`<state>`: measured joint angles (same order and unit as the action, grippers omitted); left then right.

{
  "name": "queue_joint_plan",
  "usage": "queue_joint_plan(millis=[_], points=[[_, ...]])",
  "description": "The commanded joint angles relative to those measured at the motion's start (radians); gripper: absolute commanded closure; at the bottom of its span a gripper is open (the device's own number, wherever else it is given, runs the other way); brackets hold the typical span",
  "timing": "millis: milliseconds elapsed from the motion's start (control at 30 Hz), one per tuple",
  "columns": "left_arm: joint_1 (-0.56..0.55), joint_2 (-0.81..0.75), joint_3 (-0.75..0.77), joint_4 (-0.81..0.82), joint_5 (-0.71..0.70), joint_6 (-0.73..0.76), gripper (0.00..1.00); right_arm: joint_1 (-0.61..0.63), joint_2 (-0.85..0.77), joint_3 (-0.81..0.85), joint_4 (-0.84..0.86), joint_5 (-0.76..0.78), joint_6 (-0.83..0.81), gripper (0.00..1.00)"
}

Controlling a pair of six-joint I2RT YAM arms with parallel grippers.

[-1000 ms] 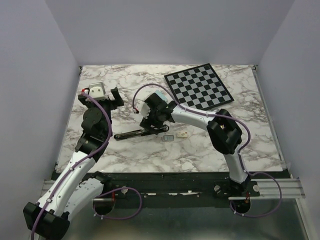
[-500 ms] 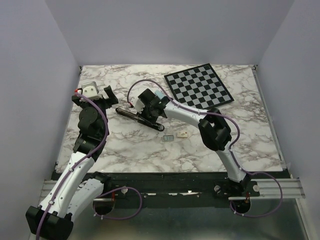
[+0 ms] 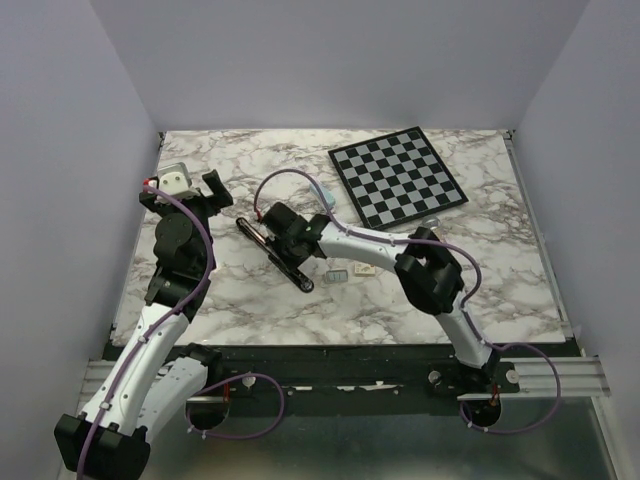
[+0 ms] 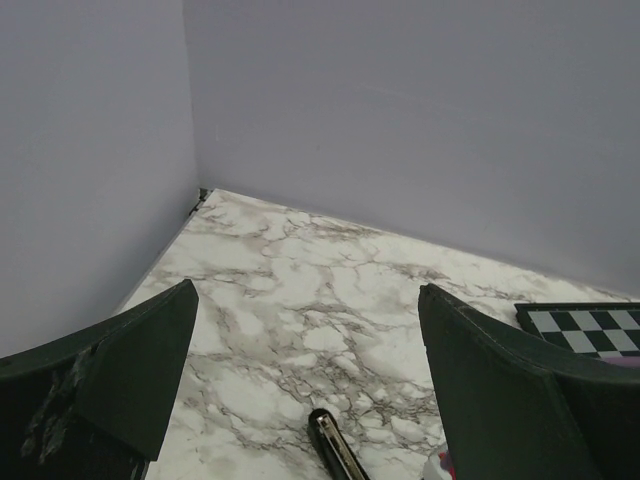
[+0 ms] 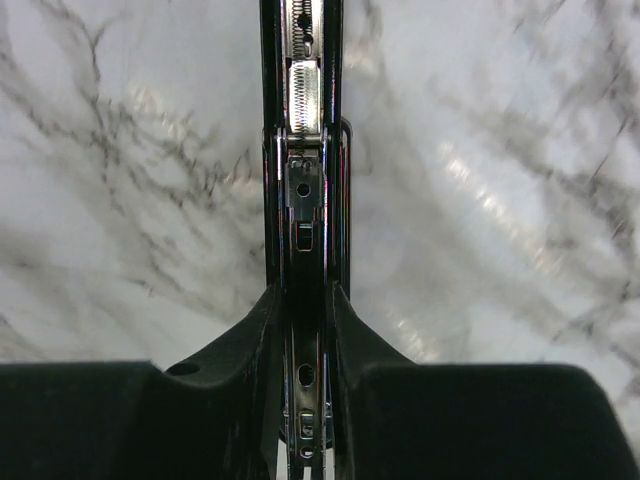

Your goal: Load the staples into the stapler

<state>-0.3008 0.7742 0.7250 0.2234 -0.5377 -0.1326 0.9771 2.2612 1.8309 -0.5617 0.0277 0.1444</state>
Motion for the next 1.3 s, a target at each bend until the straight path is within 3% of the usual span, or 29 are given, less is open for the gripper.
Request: queue_joint_plan(millis=[0,233,467,900,1267], points=[[0.008,0.0,-0.004,0.007,0.025,-0.028,0.01,0.08,-0.084,-0.175,-0.043,0.092,0.165,0.77],[0.009,0.013,-0.001,-0.002,0.038,-0.045,0.01,0.092,-0.238,-0.427,0.06,0.126,0.244,0.72],[0.008,0.027,0.001,-0.004,0.039,-0.056,0.01,0.098,-0.282,-0.493,0.082,0.146,0.261,0.61],[0.008,0.04,0.001,-0.002,0.03,-0.079,0.01,0.095,-0.517,-0.522,0.031,0.147,0.245,0.0],[0.008,0.045,-0.002,-0.009,0.007,-0.111,0.01,-0.027,-0.572,-0.547,-0.076,0.149,0.359,0.0]])
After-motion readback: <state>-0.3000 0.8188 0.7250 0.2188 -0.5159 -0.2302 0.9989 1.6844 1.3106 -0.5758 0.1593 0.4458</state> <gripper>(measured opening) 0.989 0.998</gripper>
